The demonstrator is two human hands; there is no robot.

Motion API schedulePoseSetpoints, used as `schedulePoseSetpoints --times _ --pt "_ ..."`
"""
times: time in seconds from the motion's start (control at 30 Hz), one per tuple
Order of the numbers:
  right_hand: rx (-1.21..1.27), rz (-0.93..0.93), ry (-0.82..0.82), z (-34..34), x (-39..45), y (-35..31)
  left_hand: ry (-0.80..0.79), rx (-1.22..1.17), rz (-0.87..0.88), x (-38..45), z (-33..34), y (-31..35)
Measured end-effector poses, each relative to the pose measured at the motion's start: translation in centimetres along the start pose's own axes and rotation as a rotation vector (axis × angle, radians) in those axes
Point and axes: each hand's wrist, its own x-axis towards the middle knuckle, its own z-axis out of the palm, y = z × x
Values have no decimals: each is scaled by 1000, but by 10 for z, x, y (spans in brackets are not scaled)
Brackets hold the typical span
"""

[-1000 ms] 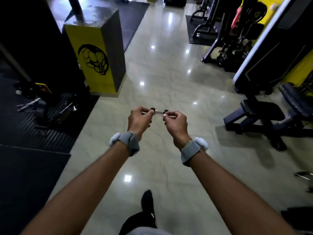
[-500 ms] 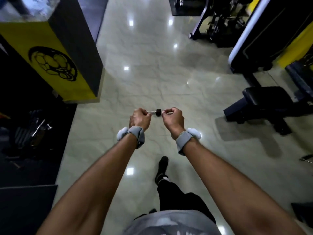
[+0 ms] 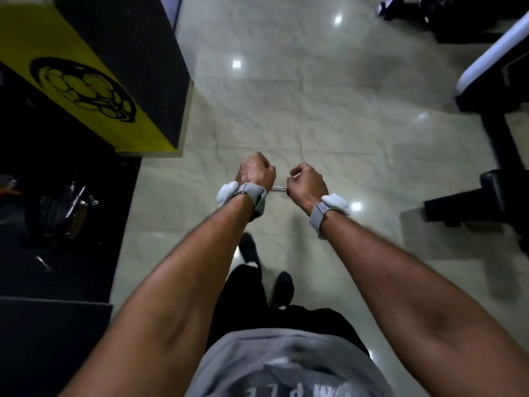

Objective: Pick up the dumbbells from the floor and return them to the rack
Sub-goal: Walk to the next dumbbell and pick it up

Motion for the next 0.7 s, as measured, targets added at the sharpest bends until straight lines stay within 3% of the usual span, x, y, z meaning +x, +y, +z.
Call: schedulePoseSetpoints --times 0.23,0.37,0.57,0.7 --pt "-260 -16 -93 51 127 -12 -116 242 92 156 16 -10" --pt "-323 -22 -144 108 201 -6 -195 358 154 243 63 -32" --pt "-470 -49 -179 183 312 49 -300 734 425 362 156 -69" --pt "-559 -108 -204 219 367 88 -305 777 501 417 203 -75"
